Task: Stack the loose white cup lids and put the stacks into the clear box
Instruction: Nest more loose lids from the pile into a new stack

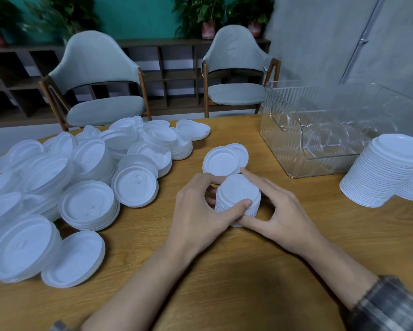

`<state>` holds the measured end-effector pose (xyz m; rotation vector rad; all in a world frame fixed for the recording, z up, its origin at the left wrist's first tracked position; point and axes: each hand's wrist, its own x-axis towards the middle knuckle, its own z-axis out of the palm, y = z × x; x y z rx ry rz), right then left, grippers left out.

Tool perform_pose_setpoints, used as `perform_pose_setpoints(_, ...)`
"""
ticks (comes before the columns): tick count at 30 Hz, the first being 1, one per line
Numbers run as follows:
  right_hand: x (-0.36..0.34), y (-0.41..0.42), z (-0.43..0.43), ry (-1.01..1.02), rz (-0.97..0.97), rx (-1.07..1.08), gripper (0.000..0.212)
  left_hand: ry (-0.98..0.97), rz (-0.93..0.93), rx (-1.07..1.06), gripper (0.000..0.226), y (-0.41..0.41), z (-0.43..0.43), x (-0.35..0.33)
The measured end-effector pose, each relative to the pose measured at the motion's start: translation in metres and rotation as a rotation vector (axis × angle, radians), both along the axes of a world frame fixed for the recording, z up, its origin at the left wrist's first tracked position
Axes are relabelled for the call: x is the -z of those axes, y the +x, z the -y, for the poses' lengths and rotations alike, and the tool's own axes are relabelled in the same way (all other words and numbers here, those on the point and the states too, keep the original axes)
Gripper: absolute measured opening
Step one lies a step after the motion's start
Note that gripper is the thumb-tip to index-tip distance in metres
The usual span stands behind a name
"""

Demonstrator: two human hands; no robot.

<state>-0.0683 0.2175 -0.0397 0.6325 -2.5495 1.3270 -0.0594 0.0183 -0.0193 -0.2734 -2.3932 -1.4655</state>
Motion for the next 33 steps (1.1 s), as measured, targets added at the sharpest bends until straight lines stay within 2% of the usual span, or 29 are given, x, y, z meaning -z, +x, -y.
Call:
perform_pose_setpoints(8,0.001,0.000,-0.001,0.023,0.004,0.021,0.085,-0.004,-0.025,0.039,0.051,-0.003,0.002,0.005)
perform_pose_setpoints(12,0.000,0.000,-0.004,0.039,-0.002,0.074,0.085,-0.042,-0.118,0.052,0.035,-0.010,0.008,0.010)
perform_pose_setpoints(14,0.001,-0.001,-0.005,0.036,-0.001,0.118,0.085,-0.144,-0.186,0.022,0.028,-0.020,0.014,0.018)
perform_pose_setpoints(17,0.002,-0.002,-0.007,0.022,-0.004,0.169,0.084,-0.359,-0.198,0.029,0.044,-0.036,0.020,0.028)
perform_pose_setpoints(20,0.002,-0.001,-0.006,0.020,0.007,0.191,0.085,-0.453,-0.239,0.073,0.043,-0.051,0.016,0.031)
perform_pose_setpoints(23,0.003,-0.002,-0.006,0.027,0.023,0.197,0.086,-0.442,-0.261,0.056,0.032,-0.060,0.014,0.030)
perform_pose_setpoints(29,0.002,-0.002,-0.005,0.045,0.036,0.197,0.087,-0.431,-0.288,0.023,0.025,-0.060,0.016,0.031)
perform_pose_setpoints(33,0.002,-0.002,-0.005,0.052,0.040,0.193,0.086,-0.350,-0.312,-0.011,0.018,-0.056,0.017,0.026)
